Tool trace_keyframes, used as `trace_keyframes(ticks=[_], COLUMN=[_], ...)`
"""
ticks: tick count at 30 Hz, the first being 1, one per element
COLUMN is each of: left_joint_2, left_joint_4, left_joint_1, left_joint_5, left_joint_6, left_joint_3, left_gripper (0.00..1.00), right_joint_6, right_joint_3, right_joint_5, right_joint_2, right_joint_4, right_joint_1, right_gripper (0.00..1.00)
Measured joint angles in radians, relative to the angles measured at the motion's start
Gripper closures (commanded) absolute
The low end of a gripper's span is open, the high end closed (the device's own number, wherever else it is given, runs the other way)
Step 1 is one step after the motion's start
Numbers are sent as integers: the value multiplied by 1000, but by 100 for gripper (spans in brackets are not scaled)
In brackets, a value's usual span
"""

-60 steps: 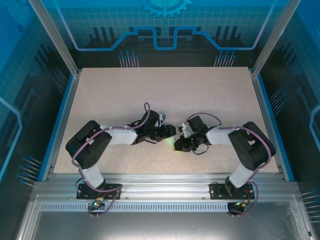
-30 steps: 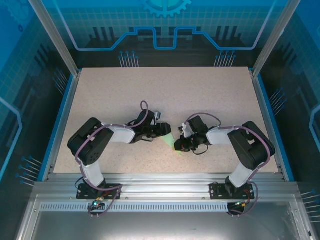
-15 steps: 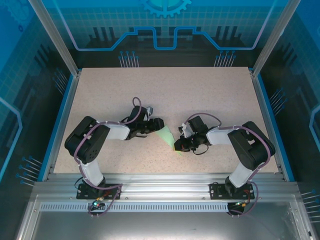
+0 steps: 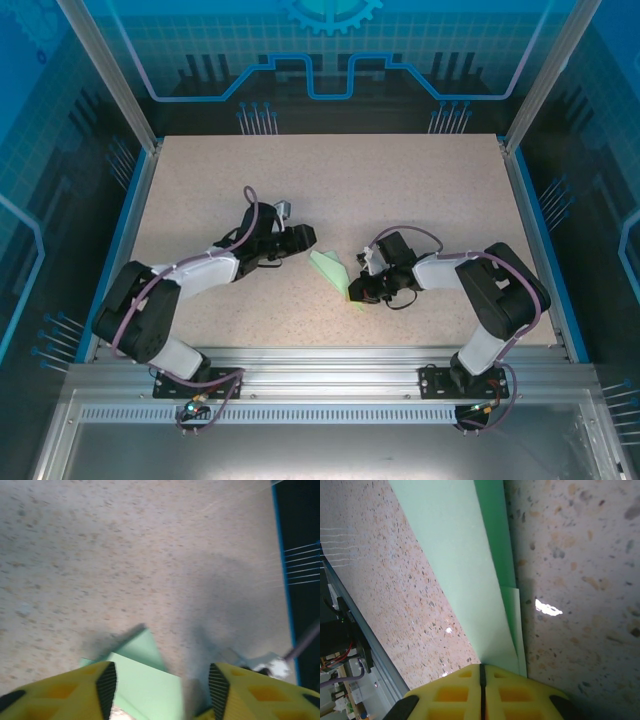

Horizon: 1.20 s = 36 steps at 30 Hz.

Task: Fold a paper plane with a square sheet of paper (pick it up from the middle)
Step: Perform the fifth fold on the wing at the bottom-center of the table.

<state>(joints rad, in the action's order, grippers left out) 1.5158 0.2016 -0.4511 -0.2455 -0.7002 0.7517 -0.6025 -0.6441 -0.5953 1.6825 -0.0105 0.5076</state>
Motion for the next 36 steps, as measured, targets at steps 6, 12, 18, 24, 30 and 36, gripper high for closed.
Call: trace_keyframes(ticks=[6, 12, 18, 24, 30, 36], left_joint_2=[84, 238, 279, 305, 311, 311], left_joint_4=[-24, -10, -10, -14, -12, -10], left_joint_1=[-160, -220, -220, -220, -212, -208], left_joint_5=[-7, -13, -3, 16, 13, 5], left_joint_6=[-52, -113, -122, -143, -172, -185], left_joint_3=[58, 84, 84, 92, 92, 92], left_gripper=[63, 66, 69, 74, 75, 75], right_joint_6=[0, 0, 1, 10, 19, -4], right_joint_3=[-4, -6, -9, 10, 85, 158], right_joint_5=[0, 2, 4, 18, 38, 42], right_joint_2=[0, 0, -1, -24, -94, -153], right_joint_4=[-6, -11, -18, -23, -6, 48], right_joint_1=[0, 0, 0, 1, 1, 1], right_gripper=[91, 91, 90, 89, 87, 87])
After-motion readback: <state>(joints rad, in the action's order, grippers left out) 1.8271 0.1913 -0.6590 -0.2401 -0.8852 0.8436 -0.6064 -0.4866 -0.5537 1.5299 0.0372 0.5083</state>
